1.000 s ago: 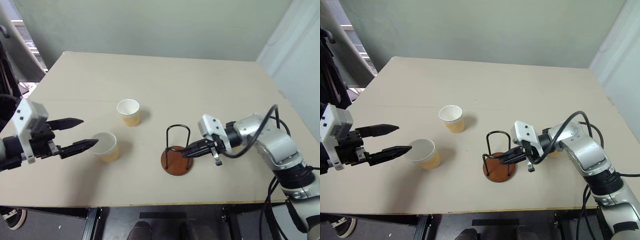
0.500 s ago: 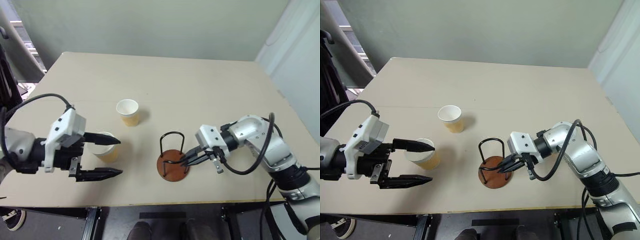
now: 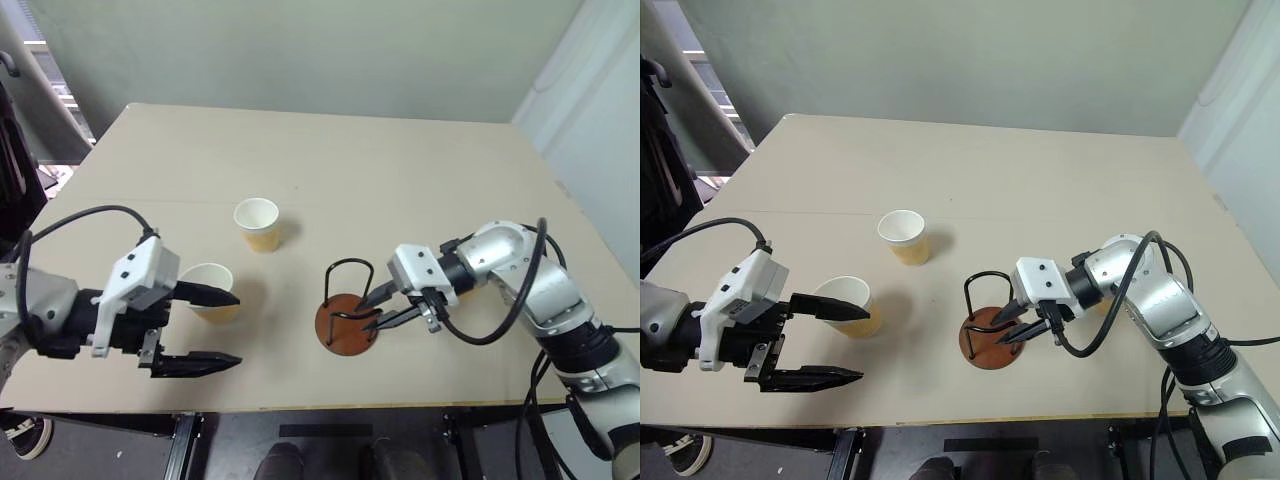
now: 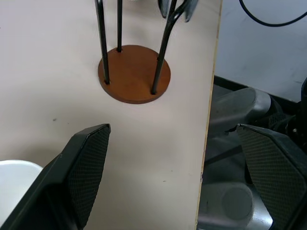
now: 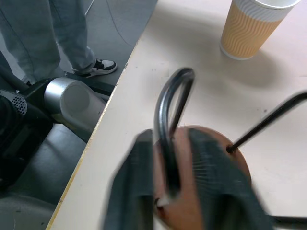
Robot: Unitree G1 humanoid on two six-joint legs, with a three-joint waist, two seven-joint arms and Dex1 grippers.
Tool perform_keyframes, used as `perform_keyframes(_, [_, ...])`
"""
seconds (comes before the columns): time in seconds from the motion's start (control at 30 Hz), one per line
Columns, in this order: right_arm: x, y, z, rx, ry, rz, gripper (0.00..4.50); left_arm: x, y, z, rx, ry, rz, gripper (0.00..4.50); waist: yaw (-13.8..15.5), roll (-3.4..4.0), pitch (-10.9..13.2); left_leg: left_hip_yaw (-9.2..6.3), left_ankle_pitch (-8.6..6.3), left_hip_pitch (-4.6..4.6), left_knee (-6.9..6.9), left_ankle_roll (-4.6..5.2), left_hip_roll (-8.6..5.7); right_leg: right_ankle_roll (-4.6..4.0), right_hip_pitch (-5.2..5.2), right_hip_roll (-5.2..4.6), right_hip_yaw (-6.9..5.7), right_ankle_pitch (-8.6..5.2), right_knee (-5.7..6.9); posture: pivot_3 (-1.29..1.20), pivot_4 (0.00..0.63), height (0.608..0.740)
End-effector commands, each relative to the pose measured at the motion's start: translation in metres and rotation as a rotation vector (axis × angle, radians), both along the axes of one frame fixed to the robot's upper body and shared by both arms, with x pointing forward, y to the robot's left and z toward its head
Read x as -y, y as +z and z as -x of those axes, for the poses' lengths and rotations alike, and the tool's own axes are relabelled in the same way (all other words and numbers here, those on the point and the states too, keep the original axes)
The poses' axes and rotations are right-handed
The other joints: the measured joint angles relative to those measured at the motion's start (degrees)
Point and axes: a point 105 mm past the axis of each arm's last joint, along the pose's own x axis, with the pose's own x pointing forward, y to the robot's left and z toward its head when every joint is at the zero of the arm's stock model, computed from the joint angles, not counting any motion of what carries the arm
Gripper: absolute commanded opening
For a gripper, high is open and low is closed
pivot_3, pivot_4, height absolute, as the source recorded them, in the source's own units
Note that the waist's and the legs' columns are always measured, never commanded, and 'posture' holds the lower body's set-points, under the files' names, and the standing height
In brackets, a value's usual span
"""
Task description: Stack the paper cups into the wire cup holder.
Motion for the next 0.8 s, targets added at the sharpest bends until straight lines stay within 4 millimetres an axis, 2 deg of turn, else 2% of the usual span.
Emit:
perform_keyframes(0.03, [0.004,0.025,0.002,0.049,0.008,-0.044,2.56,-0.001,0.006,-0.003,0.039,-0.013,-0.012,4.50,0.00,0.00,0.00,0.00,0.00,0.00,0.00,0.00,0.00,0.00,0.00,0.00,0.00,0.00,0.00,0.00,0.150,0.740])
perform_keyframes(0.13, [0.008,0.030,0.004,0.055,0.005,-0.045,3.63,-0.001,0.006,-0.005,0.044,-0.017,-0.012,4.50,0.06,0.00,0.00,-0.01,0.00,0.00,0.00,0.00,0.00,-0.01,0.00,0.00,0.00,0.00,0.00,0.00,0.150,0.740])
perform_keyframes(0.2, [0.020,0.041,0.004,0.083,-0.007,-0.031,3.63,-0.001,0.007,-0.006,0.048,-0.025,-0.014,4.50,0.11,0.00,0.00,-0.01,0.00,0.00,0.00,0.00,-0.02,-0.01,0.00,-0.01,0.00,0.00,0.00,0.00,0.150,0.740])
perform_keyframes(0.27, [0.037,0.064,0.003,0.116,-0.041,-0.039,3.63,-0.001,0.008,-0.007,0.053,-0.031,-0.017,4.50,0.24,0.03,0.02,-0.02,0.00,-0.04,0.01,0.00,-0.03,-0.01,-0.01,-0.02,0.00,-0.01,-0.01,0.00,0.150,0.740])
perform_keyframes(0.33, [0.059,0.089,-0.007,0.181,-0.147,-0.060,3.63,-0.002,0.011,-0.006,0.059,-0.038,-0.018,4.50,0.35,0.05,0.03,0.00,0.00,-0.11,0.01,0.00,-0.06,-0.01,-0.06,-0.04,0.02,-0.01,-0.03,0.00,0.150,0.740])
perform_keyframes(0.4, [0.079,0.098,-0.012,0.220,-0.225,-0.032,3.63,0.000,0.015,-0.005,0.070,-0.055,-0.009,4.50,0.52,0.02,0.01,0.00,0.00,-0.09,-0.03,0.00,-0.06,-0.02,-0.06,-0.05,0.03,-0.01,-0.05,0.00,0.150,0.740])
perform_keyframes(0.47, [0.100,0.091,-0.014,0.237,-0.298,0.052,3.63,0.005,0.019,-0.003,0.080,-0.077,0.007,4.50,0.96,-0.07,-0.04,-0.02,0.00,-0.07,-0.11,-0.01,-0.02,-0.09,-0.05,-0.04,0.01,-0.05,-0.07,0.00,0.150,0.740])
perform_keyframes(0.57, [0.132,0.056,-0.026,0.218,-0.428,0.201,3.63,0.010,0.020,-0.005,0.083,-0.095,0.019,4.50,1.35,-0.08,-0.05,-0.01,-0.01,-0.04,-0.11,-0.02,-0.03,-0.12,-0.01,-0.06,0.01,-0.07,-0.06,0.00,0.150,0.740])
perform_keyframes(0.8, [0.155,0.014,-0.054,0.264,-0.541,0.368,3.63,0.015,0.021,-0.010,0.093,-0.100,0.026,4.50,1.00,0.05,0.03,0.24,-0.04,0.11,-0.03,0.10,0.02,-0.02,-0.04,-0.10,0.08,-0.01,0.19,0.00,0.150,0.740])
